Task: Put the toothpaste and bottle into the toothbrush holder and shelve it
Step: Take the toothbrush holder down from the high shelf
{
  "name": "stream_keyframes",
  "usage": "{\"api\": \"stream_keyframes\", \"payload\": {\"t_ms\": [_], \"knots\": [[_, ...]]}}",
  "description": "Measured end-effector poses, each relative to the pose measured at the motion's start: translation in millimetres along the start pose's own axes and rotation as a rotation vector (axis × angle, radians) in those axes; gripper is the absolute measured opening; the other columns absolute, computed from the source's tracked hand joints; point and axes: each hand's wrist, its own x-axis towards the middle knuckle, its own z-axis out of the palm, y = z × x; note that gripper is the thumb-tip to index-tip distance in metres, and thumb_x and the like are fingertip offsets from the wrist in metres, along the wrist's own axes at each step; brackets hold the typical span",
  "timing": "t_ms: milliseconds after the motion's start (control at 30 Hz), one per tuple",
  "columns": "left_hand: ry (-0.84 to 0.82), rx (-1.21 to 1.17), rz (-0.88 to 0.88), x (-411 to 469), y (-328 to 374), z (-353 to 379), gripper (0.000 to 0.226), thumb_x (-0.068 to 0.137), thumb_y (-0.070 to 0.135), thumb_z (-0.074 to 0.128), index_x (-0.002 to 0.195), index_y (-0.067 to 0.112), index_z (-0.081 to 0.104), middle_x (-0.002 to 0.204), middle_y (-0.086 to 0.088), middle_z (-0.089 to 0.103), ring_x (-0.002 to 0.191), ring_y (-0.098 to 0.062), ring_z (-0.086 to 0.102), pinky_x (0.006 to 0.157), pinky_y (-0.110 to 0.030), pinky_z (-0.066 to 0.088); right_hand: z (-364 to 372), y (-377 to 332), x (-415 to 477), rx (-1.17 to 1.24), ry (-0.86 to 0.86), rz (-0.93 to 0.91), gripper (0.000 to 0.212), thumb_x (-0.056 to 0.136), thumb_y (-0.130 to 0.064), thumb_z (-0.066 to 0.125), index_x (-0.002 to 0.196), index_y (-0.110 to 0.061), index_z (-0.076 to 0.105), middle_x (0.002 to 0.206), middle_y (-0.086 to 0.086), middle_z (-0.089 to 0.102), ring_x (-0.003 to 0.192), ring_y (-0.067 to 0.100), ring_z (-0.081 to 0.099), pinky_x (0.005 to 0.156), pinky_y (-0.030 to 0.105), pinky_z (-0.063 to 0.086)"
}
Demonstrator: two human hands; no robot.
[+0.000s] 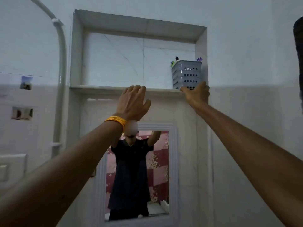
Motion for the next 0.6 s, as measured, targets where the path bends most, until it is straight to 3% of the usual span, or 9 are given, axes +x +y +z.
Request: {"api": "stream_keyframes", "payload": {"t_ms": [133,267,333,467,600], "knots": [[-0.015,-0.048,-0.021,46.3,-26.8,41.3,0.044,0.095,0.039,0.045,0.119,0.004,0.055,0.116,-0.017,0.065,0.108,-0.034,0.057,0.096,-0.043,0.043,26.8,-1.8,46.4,-0.043,0.034,0.029,0.102,0.081,-0.047,0.081,0.155,-0.004,0.027,0.155,0.019,0.037,0.142,0.038,0.039,0.111,0.05,0.045],[-0.017,0.067,0.02,78.8,-39.2,71.6,0.045,0.097,0.046,0.036,0.089,0.007,0.055,0.087,-0.014,0.066,0.075,-0.029,0.053,0.082,-0.04,0.041,51.6,2.7,79.1,-0.046,0.113,0.068,0.109,0.072,-0.052,0.085,0.152,-0.006,0.026,0.152,0.019,0.04,0.139,0.038,0.043,0.111,0.052,0.045],[-0.033,0.154,0.023,86.8,-42.9,80.2,0.053,0.096,0.053,0.031,0.083,0.007,0.054,0.073,-0.01,0.059,0.065,-0.028,0.048,0.071,-0.037,0.036,60.6,4.2,91.2,-0.043,0.157,0.056,0.116,0.067,-0.054,0.089,0.152,-0.007,0.026,0.15,0.019,0.043,0.137,0.038,0.045,0.111,0.052,0.045],[-0.045,0.182,0.043,94.6,-46.6,90.3,0.063,0.094,0.068,0.027,0.081,0.011,0.052,0.072,-0.007,0.053,0.068,-0.028,0.051,0.065,-0.034,0.035,70.5,1.4,106.8,-0.076,0.223,0.051,0.127,0.062,-0.057,0.09,0.156,-0.007,0.022,0.151,0.017,0.044,0.139,0.037,0.045,0.112,0.051,0.043],[-0.071,0.188,0.033,95.4,-46.0,87.1,0.068,0.093,0.069,0.027,0.081,0.01,0.058,0.074,-0.008,0.055,0.069,-0.028,0.051,0.066,-0.035,0.035,70.3,-3.1,106.8,-0.076,0.226,0.066,0.124,0.06,-0.056,0.089,0.155,-0.009,0.024,0.148,0.016,0.046,0.136,0.036,0.047,0.11,0.051,0.045]]}}
